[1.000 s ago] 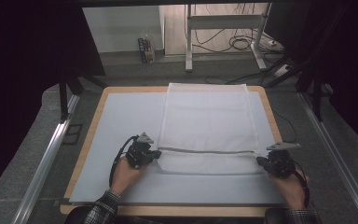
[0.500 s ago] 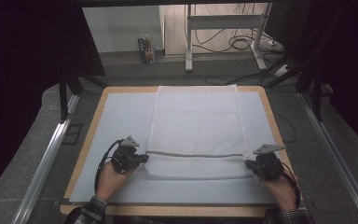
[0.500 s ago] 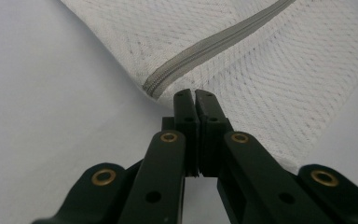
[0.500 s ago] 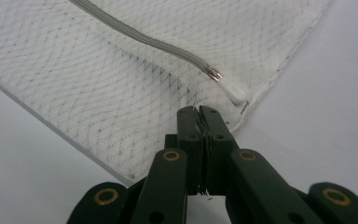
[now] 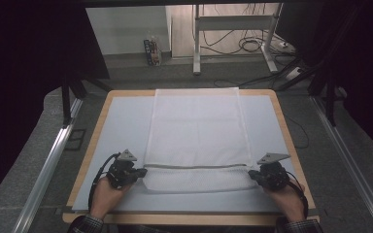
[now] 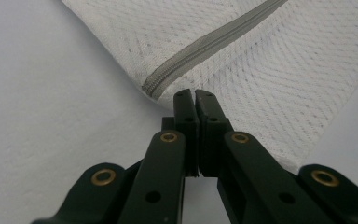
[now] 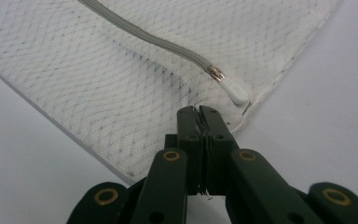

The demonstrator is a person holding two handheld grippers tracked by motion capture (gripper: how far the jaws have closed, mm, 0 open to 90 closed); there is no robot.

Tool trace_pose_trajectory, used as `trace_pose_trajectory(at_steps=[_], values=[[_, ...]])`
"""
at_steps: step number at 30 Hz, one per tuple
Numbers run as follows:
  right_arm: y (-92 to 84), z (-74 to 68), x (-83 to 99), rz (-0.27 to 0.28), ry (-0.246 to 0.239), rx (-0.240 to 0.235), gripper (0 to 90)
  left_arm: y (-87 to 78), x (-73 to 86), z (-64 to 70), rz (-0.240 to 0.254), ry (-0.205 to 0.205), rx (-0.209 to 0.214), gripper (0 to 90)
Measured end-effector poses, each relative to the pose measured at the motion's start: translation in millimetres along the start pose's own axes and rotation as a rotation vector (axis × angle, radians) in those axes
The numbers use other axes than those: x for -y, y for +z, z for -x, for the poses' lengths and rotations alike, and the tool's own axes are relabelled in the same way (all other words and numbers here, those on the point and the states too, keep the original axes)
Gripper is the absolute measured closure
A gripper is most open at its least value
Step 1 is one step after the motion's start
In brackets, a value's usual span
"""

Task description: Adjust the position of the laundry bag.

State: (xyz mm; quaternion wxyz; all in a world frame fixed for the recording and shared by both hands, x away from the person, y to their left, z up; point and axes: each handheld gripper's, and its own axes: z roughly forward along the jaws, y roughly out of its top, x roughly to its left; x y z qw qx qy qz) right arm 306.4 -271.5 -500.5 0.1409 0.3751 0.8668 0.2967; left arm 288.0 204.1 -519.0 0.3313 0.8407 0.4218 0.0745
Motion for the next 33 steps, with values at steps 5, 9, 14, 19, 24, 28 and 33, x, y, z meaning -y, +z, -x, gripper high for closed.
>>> trace_pose_trajectory(at_steps=[5,9,14,19,24,28,33], values=[[-0.5,-6.7,0.3,-0.006,-0.012,-0.016,86.9,-4.3,7.0,0.7,-0.005,-0.006,-0.012,89.2],[-0.8,-11.6,1.8,-0.015,-0.024,-0.031,86.8,-6.8,11.2,0.3,-0.008,-0.005,-0.01,89.2],[-1.6,-15.3,2.9,-0.022,-0.029,-0.035,86.9,-7.8,14.0,2.8,-0.021,0.012,-0.02,89.1],[-3.7,-18.4,6.2,-0.029,-0.027,-0.041,86.9,-10.3,18.7,6.7,-0.02,0.019,-0.009,89.0],[-3.4,-19.4,8.1,-0.042,-0.026,-0.043,86.4,-10.0,20.7,7.5,-0.022,0.021,-0.003,88.3],[-5.0,-19.1,7.7,-0.031,-0.034,-0.045,81.7,-10.5,21.6,6.9,0.0,0.017,-0.007,85.4],[-9.5,-15.3,7.5,0.008,-0.039,-0.015,68.4,-10.9,22.3,4.9,0.042,0.011,-0.002,66.8]])
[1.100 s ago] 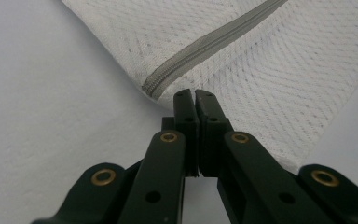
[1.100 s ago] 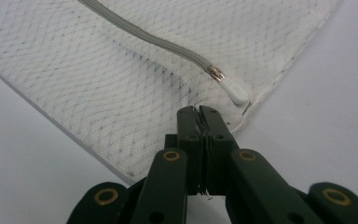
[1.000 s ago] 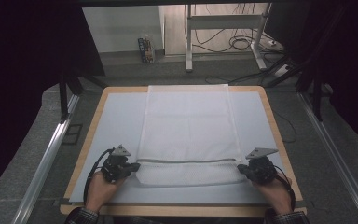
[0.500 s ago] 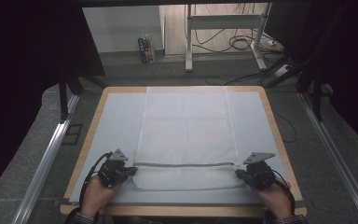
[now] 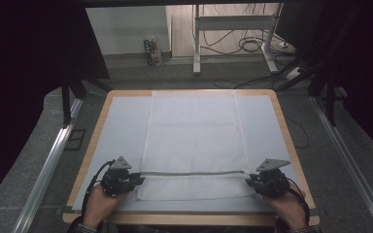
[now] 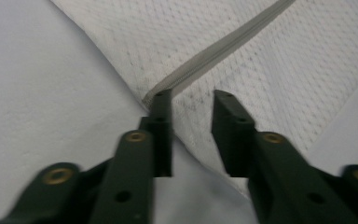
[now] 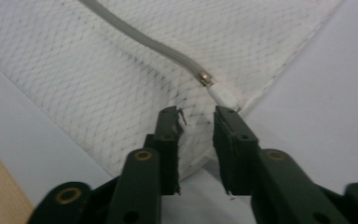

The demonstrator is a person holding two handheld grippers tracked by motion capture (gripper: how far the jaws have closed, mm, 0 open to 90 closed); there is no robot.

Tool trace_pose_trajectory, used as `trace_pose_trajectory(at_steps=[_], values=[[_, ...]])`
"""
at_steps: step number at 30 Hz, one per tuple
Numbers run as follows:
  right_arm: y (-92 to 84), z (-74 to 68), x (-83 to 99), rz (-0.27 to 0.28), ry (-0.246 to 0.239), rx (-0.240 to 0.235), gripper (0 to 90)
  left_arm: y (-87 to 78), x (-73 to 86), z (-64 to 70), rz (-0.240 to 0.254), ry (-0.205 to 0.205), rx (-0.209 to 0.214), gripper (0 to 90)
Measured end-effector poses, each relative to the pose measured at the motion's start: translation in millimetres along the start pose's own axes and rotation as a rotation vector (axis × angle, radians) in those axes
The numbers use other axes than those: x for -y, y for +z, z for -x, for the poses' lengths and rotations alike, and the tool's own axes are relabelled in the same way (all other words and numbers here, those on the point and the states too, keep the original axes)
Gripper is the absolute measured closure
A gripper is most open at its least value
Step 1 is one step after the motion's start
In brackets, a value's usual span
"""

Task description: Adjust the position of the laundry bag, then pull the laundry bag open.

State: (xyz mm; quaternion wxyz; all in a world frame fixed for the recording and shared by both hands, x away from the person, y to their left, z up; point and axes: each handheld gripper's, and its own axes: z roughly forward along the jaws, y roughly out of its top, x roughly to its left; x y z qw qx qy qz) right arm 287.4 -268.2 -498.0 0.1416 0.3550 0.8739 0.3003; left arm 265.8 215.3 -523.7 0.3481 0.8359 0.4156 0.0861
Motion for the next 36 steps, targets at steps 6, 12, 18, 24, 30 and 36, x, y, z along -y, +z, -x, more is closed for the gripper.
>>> trace_pose_trajectory(at_steps=[6,12,18,24,30,36], values=[[0.9,4.3,0.0,0.026,0.002,0.018,50.6,3.4,0.2,-0.2,0.037,0.012,-0.022,41.5],[4.2,10.4,-0.3,0.073,-0.006,0.033,28.5,6.1,-1.0,-2.1,0.074,0.011,-0.043,19.5],[6.7,16.2,1.2,0.091,0.008,0.028,16.1,5.3,-1.4,-4.0,0.08,-0.012,-0.071,7.5],[8.3,18.0,2.0,0.088,0.013,0.011,11.7,7.5,-1.8,-2.3,0.063,0.005,-0.079,5.4],[9.6,19.6,2.8,0.095,0.037,0.011,9.5,7.9,-1.5,-2.4,0.061,0.009,-0.084,5.3],[11.4,21.1,3.7,0.091,0.058,0.003,7.9,9.3,-1.6,-1.9,0.041,0.025,-0.079,5.7]])
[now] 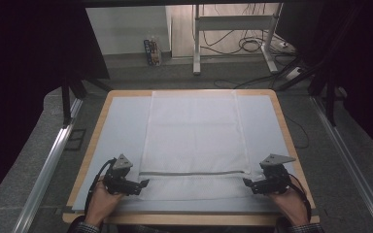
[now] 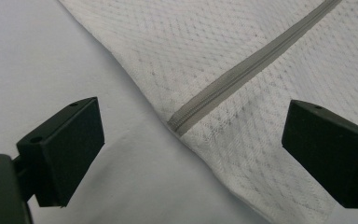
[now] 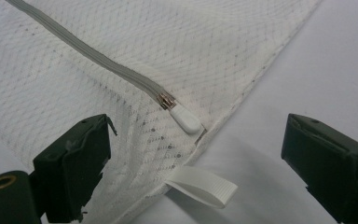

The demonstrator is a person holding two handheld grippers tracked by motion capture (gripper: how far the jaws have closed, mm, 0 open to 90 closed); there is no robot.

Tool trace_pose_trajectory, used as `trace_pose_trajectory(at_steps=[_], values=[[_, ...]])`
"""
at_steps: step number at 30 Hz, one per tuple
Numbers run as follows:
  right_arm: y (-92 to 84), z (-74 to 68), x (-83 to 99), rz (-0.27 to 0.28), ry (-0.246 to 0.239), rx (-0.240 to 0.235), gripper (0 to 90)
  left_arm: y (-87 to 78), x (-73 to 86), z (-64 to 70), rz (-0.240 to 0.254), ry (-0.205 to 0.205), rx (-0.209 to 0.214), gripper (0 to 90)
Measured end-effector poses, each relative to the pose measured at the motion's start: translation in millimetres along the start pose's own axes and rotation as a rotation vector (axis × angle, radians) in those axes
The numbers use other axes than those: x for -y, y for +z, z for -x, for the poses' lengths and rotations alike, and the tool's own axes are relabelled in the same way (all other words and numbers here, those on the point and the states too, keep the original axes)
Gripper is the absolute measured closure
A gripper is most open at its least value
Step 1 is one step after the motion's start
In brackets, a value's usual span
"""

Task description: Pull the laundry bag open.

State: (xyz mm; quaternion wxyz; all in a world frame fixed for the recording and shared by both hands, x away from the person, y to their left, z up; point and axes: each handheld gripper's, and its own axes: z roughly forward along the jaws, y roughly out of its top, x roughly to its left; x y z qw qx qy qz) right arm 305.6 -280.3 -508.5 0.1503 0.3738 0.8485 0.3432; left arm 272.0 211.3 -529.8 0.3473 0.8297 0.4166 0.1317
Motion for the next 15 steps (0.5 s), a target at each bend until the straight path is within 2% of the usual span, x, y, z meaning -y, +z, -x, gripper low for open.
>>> trace_pose_trajectory(at_steps=[4,5,8,15], values=[[0.6,-1.8,0.2,-0.012,-0.001,-0.014,7.9,0.9,0.1,0.8,-0.004,0.006,-0.002,5.9],[1.0,-1.4,0.0,-0.007,0.01,-0.032,7.8,0.9,0.0,1.0,-0.004,0.004,-0.002,5.9],[0.8,-0.3,-1.4,0.001,0.045,-0.039,6.9,0.9,0.1,0.8,-0.011,0.012,-0.002,6.1],[3.3,3.5,-1.7,-0.016,0.056,-0.002,5.6,2.3,0.0,1.7,-0.014,0.019,0.0,6.4]])
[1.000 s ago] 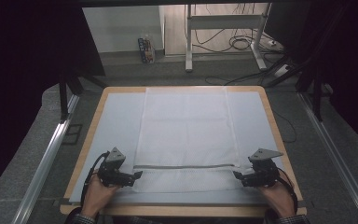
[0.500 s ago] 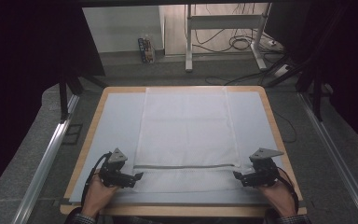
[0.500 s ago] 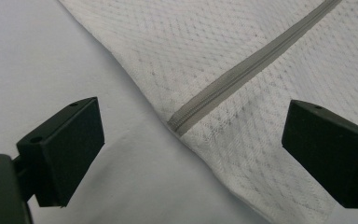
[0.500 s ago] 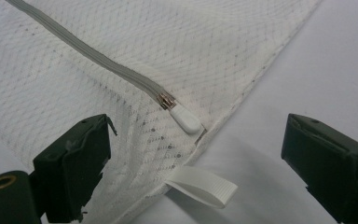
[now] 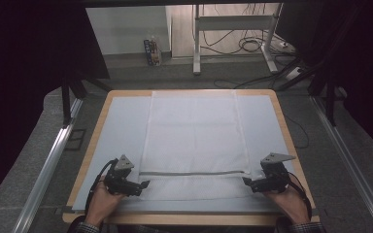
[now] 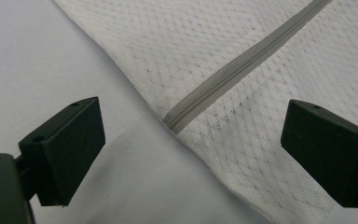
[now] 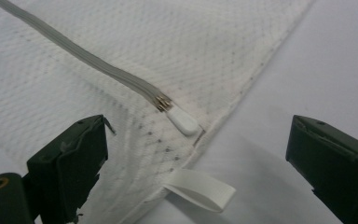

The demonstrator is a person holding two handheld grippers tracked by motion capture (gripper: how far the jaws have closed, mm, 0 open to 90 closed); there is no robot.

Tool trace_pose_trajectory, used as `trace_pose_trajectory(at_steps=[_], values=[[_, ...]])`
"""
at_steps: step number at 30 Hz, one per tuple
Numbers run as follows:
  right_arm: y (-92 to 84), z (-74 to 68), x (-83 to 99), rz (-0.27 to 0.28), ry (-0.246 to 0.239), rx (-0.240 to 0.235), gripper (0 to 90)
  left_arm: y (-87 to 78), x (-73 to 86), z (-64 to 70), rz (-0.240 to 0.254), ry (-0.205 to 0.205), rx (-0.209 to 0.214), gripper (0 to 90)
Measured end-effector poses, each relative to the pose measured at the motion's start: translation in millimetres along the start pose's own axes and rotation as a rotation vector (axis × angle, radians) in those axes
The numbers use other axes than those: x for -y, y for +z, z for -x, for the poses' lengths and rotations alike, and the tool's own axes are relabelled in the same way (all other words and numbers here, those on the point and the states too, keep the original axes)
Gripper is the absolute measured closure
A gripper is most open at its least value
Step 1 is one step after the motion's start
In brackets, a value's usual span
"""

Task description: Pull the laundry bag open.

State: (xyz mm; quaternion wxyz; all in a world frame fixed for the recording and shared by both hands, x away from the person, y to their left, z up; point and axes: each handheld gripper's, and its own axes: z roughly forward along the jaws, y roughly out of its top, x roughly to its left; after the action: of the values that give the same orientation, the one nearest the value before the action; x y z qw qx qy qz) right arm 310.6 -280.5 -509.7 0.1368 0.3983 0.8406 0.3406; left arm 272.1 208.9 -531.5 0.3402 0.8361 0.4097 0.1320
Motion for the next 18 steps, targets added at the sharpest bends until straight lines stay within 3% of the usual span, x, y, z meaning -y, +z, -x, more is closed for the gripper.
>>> trace_pose_trajectory(at_steps=[3,12,18], values=[[2.0,3.8,0.2,-0.012,0.012,0.001,10.1,0.5,-0.2,0.4,-0.003,0.003,0.001,6.5],[-4.4,14.4,-1.9,-0.023,0.013,0.104,25.1,1.8,-0.5,1.4,-0.012,0.011,0.002,6.6],[-4.1,15.1,-4.5,-0.003,0.027,0.08,26.6,2.7,-0.8,1.9,-0.019,0.016,0.003,6.7]])
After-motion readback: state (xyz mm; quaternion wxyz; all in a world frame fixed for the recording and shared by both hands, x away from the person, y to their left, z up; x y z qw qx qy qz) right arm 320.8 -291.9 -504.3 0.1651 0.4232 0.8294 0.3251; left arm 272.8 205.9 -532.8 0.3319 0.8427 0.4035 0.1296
